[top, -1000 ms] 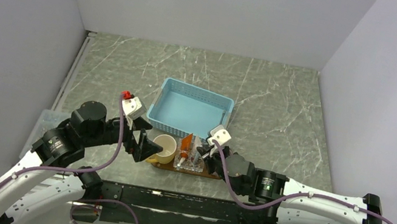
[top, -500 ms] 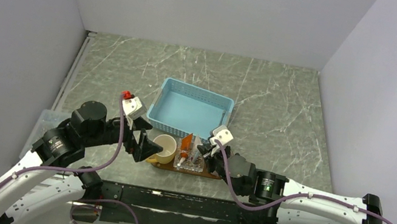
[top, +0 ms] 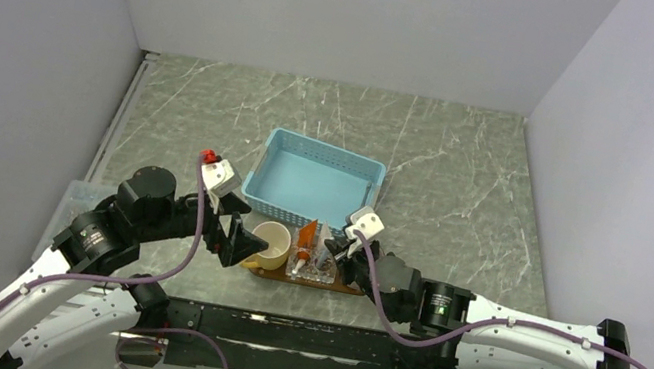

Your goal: Prepare toiletry sets of a toothbrush and toothpaste on the tray

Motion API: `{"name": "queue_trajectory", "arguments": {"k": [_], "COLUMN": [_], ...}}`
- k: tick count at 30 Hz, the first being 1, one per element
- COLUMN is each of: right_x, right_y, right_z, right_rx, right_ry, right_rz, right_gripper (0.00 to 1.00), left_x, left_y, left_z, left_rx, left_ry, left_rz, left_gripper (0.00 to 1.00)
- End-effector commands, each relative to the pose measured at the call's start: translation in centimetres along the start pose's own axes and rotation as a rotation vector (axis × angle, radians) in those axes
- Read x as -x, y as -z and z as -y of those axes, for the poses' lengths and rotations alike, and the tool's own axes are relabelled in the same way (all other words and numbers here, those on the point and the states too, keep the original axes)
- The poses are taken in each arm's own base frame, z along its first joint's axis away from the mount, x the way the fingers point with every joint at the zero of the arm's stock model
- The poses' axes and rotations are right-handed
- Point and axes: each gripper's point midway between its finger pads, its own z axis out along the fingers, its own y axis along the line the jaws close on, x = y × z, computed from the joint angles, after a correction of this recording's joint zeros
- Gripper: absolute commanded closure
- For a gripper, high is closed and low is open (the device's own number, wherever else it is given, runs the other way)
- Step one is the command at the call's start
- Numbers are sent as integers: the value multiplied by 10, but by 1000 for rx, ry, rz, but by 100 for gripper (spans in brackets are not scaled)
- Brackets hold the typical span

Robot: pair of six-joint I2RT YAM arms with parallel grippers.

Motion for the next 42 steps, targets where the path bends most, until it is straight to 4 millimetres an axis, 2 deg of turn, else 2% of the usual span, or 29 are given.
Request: {"name": "queue_trajectory", "arguments": {"k": [1,6,14,30,42], "right_x": [8,5,5,5,15], "right_y": [1,0,0,2,3], "right_z": [-4,-5,-6,-10,-10], "right_rx": [8,8,8,17,5], "right_ry": [-35,-30,-26,-28,-20], "right_rz": [33,22,18,10,16], "right_gripper": [92,84,79,78,75], "left_x": [6,6,6,6,5], "left_y": [0,0,0,-1,0], "left_z": [2,3,3,3,3], "left_rx": [-16,-18,-17,-19,-20], "left_ry": [-20,-21,-20,-21,-20], "left_rz": [23,23,23,20,18], "left_gripper": [1,1,1,1,1]}}
